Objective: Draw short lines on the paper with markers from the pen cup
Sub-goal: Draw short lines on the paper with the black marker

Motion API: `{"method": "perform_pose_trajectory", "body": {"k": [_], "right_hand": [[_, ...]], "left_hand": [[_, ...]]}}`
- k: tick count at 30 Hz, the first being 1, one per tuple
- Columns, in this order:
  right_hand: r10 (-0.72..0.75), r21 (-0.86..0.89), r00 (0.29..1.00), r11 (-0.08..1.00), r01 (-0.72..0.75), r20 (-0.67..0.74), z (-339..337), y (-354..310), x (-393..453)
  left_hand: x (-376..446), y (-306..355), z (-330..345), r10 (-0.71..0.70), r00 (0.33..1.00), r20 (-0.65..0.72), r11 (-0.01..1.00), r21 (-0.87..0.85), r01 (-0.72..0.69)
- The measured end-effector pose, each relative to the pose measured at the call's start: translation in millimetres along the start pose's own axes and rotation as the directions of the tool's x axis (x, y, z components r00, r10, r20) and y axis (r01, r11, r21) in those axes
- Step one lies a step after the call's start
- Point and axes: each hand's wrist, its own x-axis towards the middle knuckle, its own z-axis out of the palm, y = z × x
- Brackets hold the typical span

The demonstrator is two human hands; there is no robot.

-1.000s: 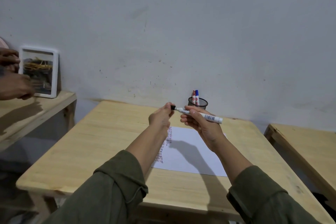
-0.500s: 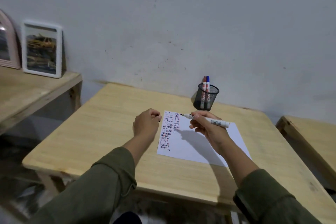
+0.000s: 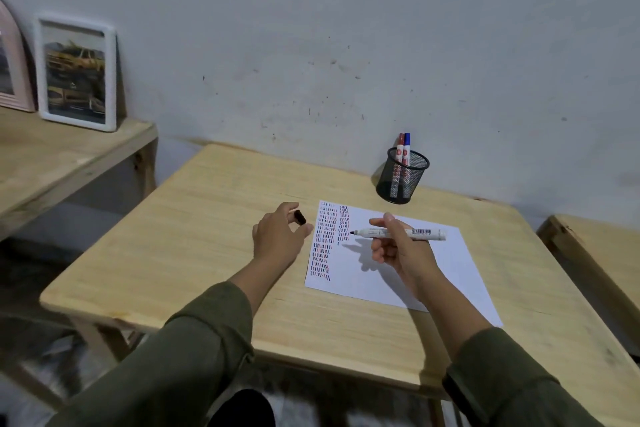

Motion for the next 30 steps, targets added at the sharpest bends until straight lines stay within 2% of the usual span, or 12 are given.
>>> {"method": "perform_pose_trajectory", "body": {"k": [3, 7, 11, 13, 17, 20, 23, 27, 30], "right_hand": [[0.038, 0.012, 0.999, 0.999, -0.038, -0.020, 2.2, 3.6, 1.5], [0.008, -0.031, 0.999, 0.999, -0.009, -0.035, 6.4, 6.8, 1.1], [0.009, 0.006, 0.999, 1.000, -0.009, -0.045, 11.9, 5.5, -2.2], [0.020, 0.016, 0.999, 1.000, -0.019, -0.043, 12.3, 5.0, -3.1], [0.044, 0.103, 0.999, 0.994, -0.041, -0.029, 12.7, 5.4, -4.1], [0.052, 0.095, 0.998, 0.994, -0.049, -0.025, 12.4, 5.7, -3.6], [0.037, 0.054, 0.999, 0.998, -0.035, -0.025, 10.3, 6.4, -0.2], [0.033, 0.056, 0.999, 0.998, -0.031, -0.020, 7.5, 7.1, 4.6], [0.028, 0.051, 1.000, 0.998, -0.027, -0.013, 5.4, 7.4, 7.9]], "left_hand": [[-4.9, -3.8, -4.4, 0.013, 0.999, 0.040, 1.000, -0.001, -0.013], [-12.1, -9.2, -6.6, 0.051, 0.997, 0.059, 0.998, 0.032, -0.053], [-6.5, -7.8, -4.2, 0.033, 0.999, 0.035, 0.998, 0.054, -0.035], [-0.9, -5.1, -1.9, 0.022, 1.000, -0.004, 0.997, 0.075, -0.022], [21.6, -0.4, 0.1, 0.052, 0.980, -0.194, 0.984, 0.176, -0.017], [45.6, -0.4, -4.5, -0.003, 0.993, -0.121, 0.954, 0.298, 0.039], [57.4, -1.2, -3.4, -0.005, 0.999, -0.039, 0.915, 0.402, 0.020], [52.8, -4.5, 5.7, 0.064, 0.996, -0.067, 0.941, 0.336, -0.038], [45.7, -1.7, 5.0, 0.073, 0.995, -0.062, 0.993, 0.095, -0.067]]}}
